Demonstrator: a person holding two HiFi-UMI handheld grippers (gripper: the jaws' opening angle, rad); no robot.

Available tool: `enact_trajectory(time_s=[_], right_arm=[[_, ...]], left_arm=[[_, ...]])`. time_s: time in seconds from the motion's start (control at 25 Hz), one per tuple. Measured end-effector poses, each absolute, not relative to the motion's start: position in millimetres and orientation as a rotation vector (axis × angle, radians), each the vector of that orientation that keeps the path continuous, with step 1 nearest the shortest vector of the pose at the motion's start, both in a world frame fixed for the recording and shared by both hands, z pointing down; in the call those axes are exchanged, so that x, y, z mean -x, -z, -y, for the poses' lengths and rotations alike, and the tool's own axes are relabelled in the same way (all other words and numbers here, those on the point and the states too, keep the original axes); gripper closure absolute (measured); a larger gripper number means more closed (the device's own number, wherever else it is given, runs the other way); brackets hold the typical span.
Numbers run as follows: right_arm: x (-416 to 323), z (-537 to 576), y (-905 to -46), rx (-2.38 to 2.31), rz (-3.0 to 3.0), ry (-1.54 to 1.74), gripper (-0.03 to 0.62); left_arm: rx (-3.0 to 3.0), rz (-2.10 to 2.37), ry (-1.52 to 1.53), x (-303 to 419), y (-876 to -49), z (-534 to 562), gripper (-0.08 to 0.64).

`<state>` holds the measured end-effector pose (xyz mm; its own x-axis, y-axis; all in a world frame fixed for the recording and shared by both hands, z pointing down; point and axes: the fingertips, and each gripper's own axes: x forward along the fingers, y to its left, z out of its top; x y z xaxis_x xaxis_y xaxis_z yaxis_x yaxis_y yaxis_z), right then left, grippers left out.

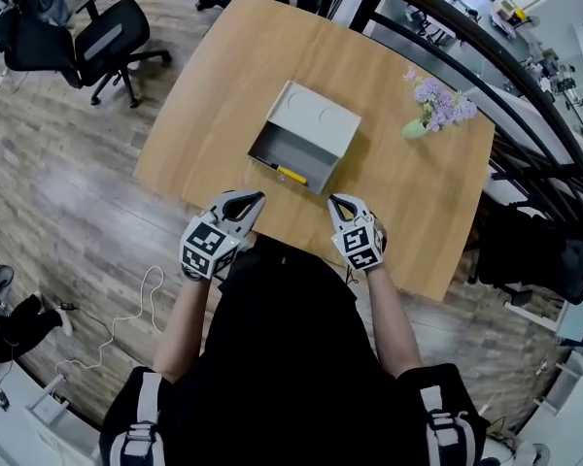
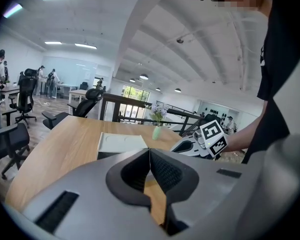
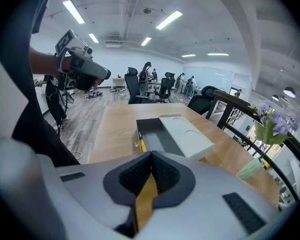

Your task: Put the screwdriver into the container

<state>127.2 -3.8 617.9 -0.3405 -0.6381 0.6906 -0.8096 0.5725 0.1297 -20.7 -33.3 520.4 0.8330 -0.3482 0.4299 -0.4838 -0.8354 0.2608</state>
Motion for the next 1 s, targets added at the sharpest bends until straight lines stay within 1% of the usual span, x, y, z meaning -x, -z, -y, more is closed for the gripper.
enact_trajectory(time_s=[0.48,0.72,1.0], right_arm=[[-139,-13,-586,-1.133,2.205,-0.220,0.566],[-145,-31,-582,-1.115,2.239,-0.200,0.566],[-170,-52,-587,-1.088,2.250,-0.180,0.566]], left_arm=[[-2.641,0.723,-0.533,-3,-510,-6,0.535],[-2.634,0.763,-0.543,-13,-507,-29,0.535],[-2.662,0.794,-0.556,-37,-507,-52,0.535]])
